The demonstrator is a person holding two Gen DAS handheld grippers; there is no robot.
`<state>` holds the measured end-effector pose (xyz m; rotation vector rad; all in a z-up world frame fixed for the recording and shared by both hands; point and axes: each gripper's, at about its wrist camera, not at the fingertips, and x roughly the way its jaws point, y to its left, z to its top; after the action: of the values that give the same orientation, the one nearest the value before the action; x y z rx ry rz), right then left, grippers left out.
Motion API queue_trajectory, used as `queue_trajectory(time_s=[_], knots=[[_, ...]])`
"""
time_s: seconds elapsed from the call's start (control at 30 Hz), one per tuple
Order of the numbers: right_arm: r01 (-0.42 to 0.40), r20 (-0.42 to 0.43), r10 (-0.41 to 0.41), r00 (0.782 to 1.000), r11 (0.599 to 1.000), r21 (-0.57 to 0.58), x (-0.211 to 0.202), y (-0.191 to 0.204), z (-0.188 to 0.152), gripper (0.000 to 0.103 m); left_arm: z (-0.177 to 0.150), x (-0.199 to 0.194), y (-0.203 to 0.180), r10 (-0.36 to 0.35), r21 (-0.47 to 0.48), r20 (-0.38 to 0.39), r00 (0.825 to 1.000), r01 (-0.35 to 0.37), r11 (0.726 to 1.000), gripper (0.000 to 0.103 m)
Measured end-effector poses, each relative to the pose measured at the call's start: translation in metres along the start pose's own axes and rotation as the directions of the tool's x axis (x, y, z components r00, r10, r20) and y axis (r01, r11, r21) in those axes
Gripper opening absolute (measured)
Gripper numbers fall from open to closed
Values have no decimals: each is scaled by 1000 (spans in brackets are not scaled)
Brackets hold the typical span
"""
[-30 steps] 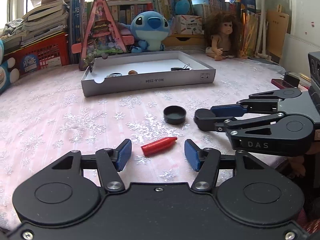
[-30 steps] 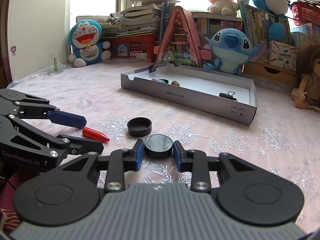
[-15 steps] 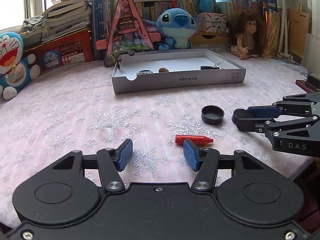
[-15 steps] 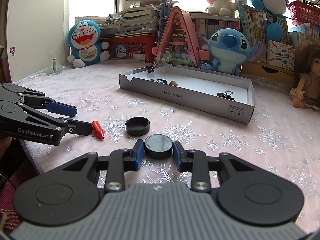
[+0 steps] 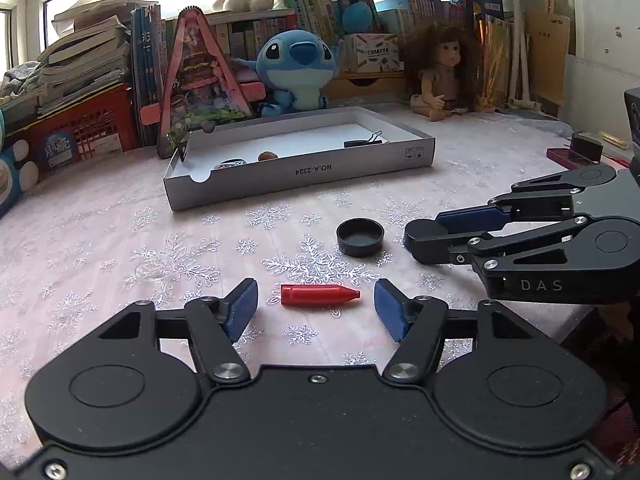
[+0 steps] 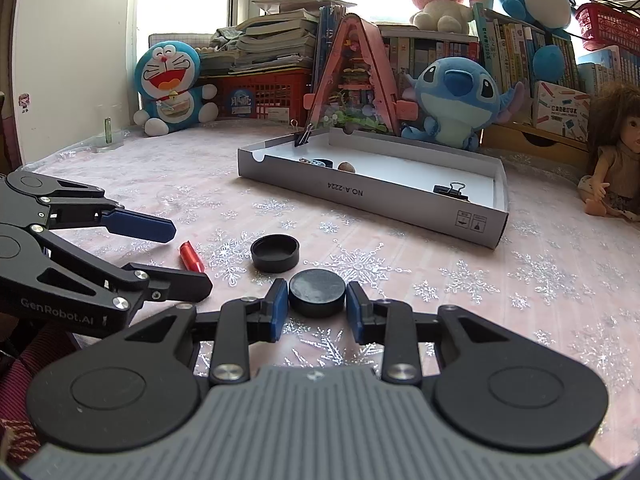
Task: Organize rigid objects
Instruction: 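Carry the red pen and black lid over the white tray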
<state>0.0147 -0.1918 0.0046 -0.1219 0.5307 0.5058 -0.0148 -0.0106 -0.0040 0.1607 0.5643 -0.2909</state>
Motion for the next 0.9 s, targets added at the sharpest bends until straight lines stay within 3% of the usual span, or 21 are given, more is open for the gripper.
queue_trajectory(time_s=[0.07, 0.1, 0.4, 0.9], knots=[[5, 7, -5, 1000, 1000, 3, -1, 0, 0, 37, -1, 3, 1, -5, -2, -5, 1000, 5, 1000, 55], [9, 12, -9, 1000, 1000, 5, -1, -1, 1, 37, -1, 4, 2, -15, -3, -6, 1000, 15, 1000, 41], [61, 50, -63, 997, 998, 29, -4, -10, 13, 37, 15, 1, 7, -6, -13, 18, 1000, 6, 1000, 42], [155, 57, -161, 985, 983, 103, 8, -47, 54, 37, 86, 29, 47, 27, -107, 42, 999, -22, 994, 42]])
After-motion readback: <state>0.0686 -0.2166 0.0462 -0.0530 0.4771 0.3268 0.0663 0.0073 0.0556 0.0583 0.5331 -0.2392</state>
